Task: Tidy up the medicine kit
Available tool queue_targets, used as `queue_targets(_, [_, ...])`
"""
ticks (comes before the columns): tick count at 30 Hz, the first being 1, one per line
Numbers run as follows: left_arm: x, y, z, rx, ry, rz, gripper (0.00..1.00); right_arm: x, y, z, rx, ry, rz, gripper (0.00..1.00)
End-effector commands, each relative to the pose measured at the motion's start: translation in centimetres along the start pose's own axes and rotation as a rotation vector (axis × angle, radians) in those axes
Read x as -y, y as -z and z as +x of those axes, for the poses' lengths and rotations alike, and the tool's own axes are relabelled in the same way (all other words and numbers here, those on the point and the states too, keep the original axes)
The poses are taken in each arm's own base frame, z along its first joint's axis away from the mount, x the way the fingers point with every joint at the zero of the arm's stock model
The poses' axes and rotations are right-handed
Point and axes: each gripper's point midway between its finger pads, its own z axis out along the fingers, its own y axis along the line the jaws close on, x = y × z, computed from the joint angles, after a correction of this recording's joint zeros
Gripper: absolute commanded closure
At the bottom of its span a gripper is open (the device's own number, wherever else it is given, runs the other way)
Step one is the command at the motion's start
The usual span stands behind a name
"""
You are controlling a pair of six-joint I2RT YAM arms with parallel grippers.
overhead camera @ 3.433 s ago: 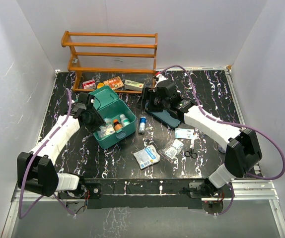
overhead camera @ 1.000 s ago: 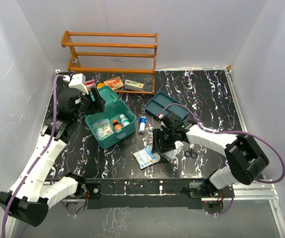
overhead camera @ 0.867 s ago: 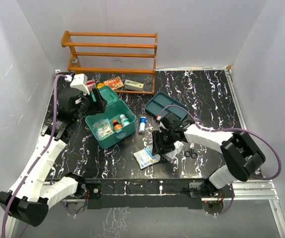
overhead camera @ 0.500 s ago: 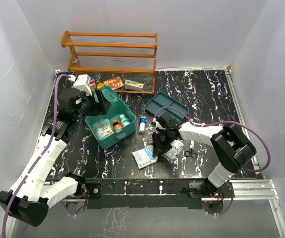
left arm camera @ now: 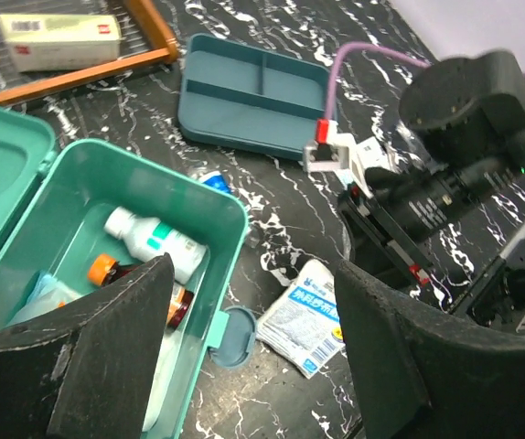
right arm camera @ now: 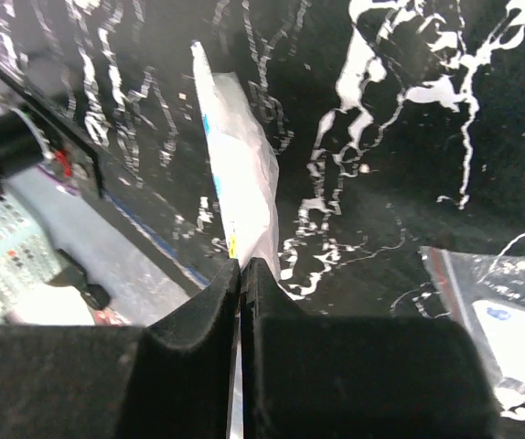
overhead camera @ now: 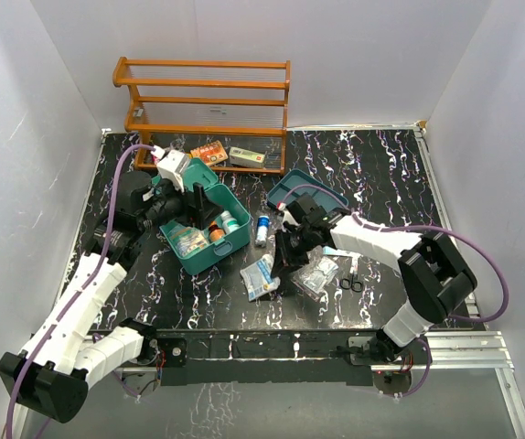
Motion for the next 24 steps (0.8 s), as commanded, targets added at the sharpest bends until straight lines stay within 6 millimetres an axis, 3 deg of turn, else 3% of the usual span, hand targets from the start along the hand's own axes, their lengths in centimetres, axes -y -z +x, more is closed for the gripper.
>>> queue_targets(1, [3.2, -0.1, -0.6, 0.046, -0.090, 0.184, 0.30, -3.1, 3.2, -2.1, 0.073, -0.095, -0.015, 1.00])
queue_targets(12, [6.9, -0.9, 2.8, 0.056, -0.238, 0.352, 0.29, -5.8, 7.7, -5.9, 0.255, -0.419, -0.055, 1.00])
queue_targets(24, [8.3, -2.5, 5.0, 0.049, -0.436, 0.340, 0.25, -7.8, 10.4, -8.1, 0.382, -0.790, -0.183, 1.00])
